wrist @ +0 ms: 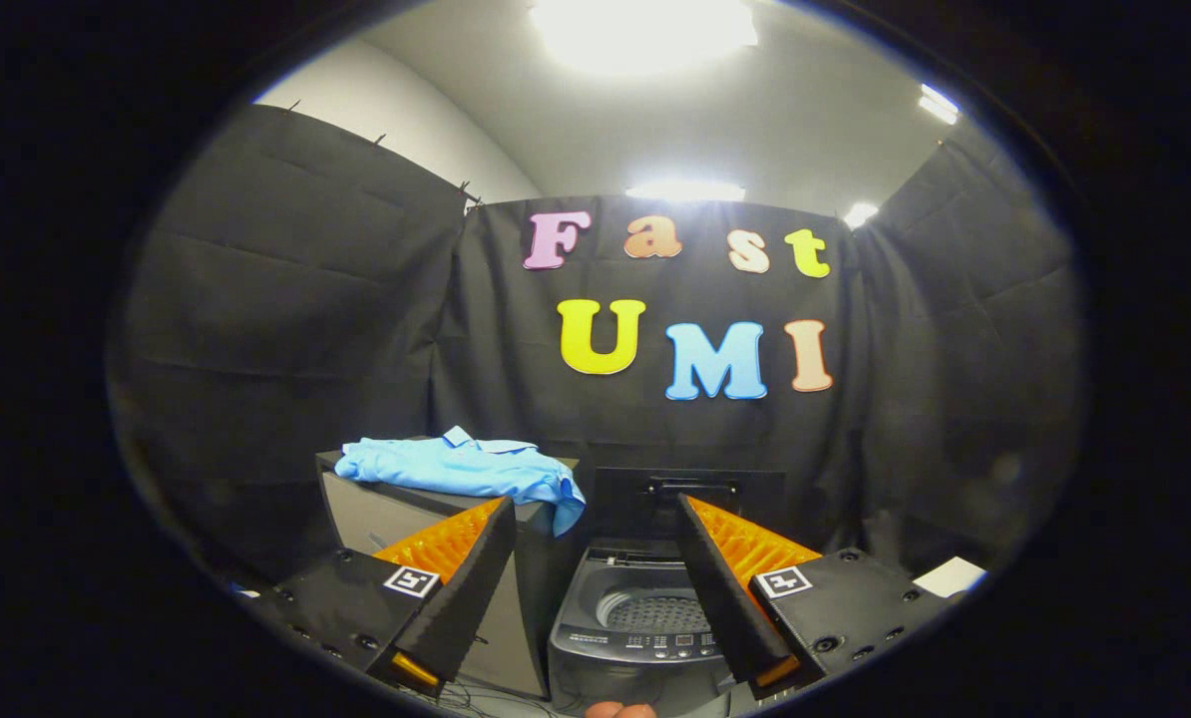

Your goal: Put the clothes into the washing machine and then close the washing machine lid.

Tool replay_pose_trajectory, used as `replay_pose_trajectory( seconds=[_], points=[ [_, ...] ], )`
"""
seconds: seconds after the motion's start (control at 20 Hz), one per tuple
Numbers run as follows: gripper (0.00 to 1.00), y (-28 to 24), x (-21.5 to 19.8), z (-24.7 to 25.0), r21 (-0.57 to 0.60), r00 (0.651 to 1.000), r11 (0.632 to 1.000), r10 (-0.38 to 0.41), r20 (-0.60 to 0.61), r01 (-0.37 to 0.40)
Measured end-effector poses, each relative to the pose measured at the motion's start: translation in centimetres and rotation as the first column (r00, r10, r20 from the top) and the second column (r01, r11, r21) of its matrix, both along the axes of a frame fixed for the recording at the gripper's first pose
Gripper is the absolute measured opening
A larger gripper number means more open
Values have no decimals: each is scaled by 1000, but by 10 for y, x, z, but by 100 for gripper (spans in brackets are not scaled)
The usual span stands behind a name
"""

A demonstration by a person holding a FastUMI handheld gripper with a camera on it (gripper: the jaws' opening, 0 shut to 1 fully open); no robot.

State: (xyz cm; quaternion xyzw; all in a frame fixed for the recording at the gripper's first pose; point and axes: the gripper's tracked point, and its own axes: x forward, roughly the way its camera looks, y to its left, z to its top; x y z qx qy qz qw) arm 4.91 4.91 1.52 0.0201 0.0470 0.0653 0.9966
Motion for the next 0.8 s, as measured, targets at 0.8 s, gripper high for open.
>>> replay_pose_trajectory(
  seconds=[0.8],
  points=[
    [99,80,106,95,8,983,986,167,-78,-167]
  ],
)
